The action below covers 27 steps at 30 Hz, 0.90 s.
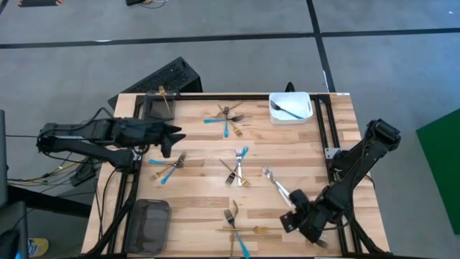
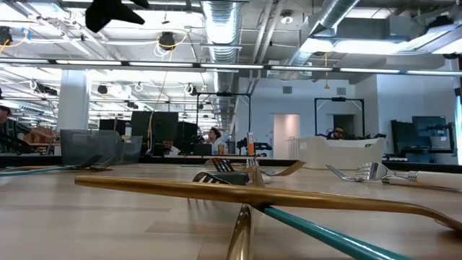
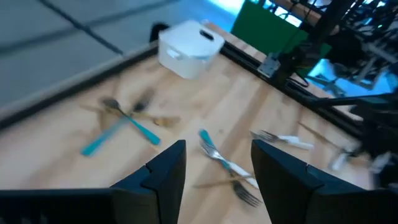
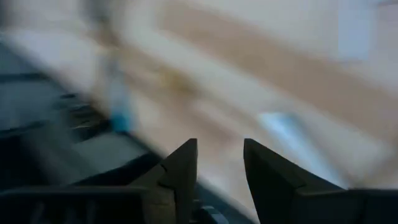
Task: Sort silverware by color (type)
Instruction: Put the white fork into the bottom black bin
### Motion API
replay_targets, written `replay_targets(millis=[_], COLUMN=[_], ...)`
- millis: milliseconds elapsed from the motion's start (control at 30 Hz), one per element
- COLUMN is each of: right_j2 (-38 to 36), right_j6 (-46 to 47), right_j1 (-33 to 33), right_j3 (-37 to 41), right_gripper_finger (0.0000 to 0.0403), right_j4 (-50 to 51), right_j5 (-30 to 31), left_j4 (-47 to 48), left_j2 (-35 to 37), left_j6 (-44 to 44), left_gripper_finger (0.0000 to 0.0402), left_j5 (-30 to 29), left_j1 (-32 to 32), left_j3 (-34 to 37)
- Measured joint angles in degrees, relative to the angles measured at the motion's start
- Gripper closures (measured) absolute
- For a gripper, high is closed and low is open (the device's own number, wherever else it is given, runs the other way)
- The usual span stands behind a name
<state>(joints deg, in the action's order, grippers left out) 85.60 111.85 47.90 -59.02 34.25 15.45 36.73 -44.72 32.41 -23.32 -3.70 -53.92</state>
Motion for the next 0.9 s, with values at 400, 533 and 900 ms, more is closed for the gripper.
replay_targets(millis=[400, 533, 900], right_j2=[0.0, 0.0, 0.0], right_j6=[-12.5, -15.7, -21.1], right_j1=[-16.2, -19.9, -19.4], right_j3=[0.0, 0.0, 4.8], right_gripper_finger=[0.0303, 0.0311, 0.0309], right_j4=[7.5, 12.3, 12.8], right_j5=[3.9, -1.7, -3.5], left_j4=[-3.6, -2.7, 0.9], left_j2=[-3.2, -5.7, -11.5], left_j6=[-7.1, -1.3, 3.5], left_gripper_finger=[0.0233, 0.0233, 0.0233], left_j5=[6.6, 11.7, 2.9], left_j1=[-2.0, -2.6, -12.9], left_j3=[3.1, 3.1, 3.2])
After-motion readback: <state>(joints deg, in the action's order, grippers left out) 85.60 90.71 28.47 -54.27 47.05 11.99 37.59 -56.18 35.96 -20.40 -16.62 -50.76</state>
